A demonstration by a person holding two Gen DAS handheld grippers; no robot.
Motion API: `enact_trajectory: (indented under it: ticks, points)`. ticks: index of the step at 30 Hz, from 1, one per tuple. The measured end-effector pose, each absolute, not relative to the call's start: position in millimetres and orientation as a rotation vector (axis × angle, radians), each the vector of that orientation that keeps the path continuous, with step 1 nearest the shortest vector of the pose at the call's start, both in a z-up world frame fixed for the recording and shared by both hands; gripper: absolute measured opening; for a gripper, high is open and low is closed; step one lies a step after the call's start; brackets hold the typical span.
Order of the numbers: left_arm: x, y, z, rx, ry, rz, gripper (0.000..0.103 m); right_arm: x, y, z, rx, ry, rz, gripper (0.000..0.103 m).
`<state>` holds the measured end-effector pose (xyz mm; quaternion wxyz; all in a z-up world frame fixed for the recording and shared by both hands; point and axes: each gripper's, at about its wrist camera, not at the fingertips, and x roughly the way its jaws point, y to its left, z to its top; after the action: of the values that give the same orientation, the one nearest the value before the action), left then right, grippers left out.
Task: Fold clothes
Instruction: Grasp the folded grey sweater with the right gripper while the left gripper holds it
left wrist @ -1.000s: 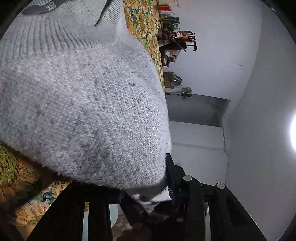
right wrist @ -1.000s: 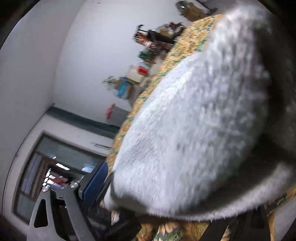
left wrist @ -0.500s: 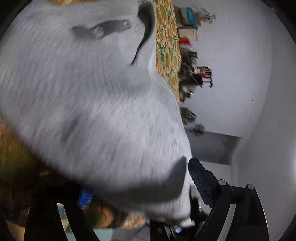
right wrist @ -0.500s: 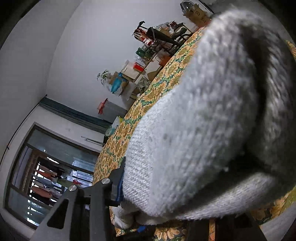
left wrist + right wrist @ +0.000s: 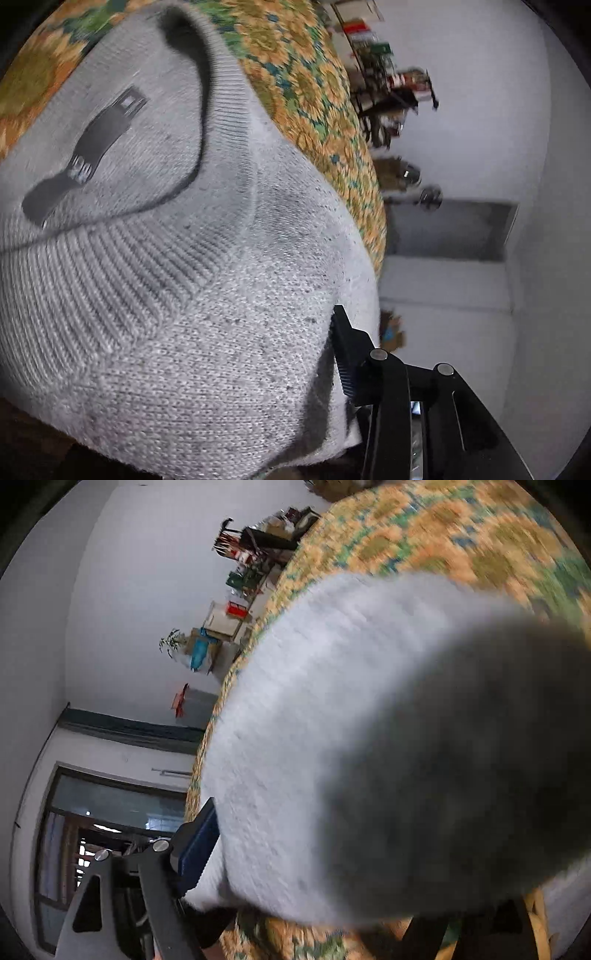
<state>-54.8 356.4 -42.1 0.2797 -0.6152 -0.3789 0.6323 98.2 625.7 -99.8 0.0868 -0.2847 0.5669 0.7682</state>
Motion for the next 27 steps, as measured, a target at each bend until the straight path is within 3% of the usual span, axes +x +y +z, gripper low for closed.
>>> enact_trajectory:
  ticks: [5,7,10,17,21,27]
  points:
    - [-58,363,-38,-1.717,-0.766,1.698,0.042,82,617,-80,-0.869,1.507,2.372,0.086]
    - [-66,367,-39,-1.749,-0.687,1.670,0.041,78,608,-70,-0.880,1.396,2.421,0.066]
    - [-72,380,-28,-1.740,-0.529,1.672,0.038,73,595,-54,-0.894,1.227,2.486,0.049]
    - [-53,360,28,-1.520,-0.170,1.853,0.033,59,564,-17,-0.913,0.824,2.603,0.045]
    - [-45,319,59,-1.446,-0.009,1.985,0.032,49,474,7,-0.910,0.581,2.745,0.044]
    - [-55,245,71,-1.453,0.086,2.192,0.032,-4,386,28,-1.060,0.435,2.942,0.044]
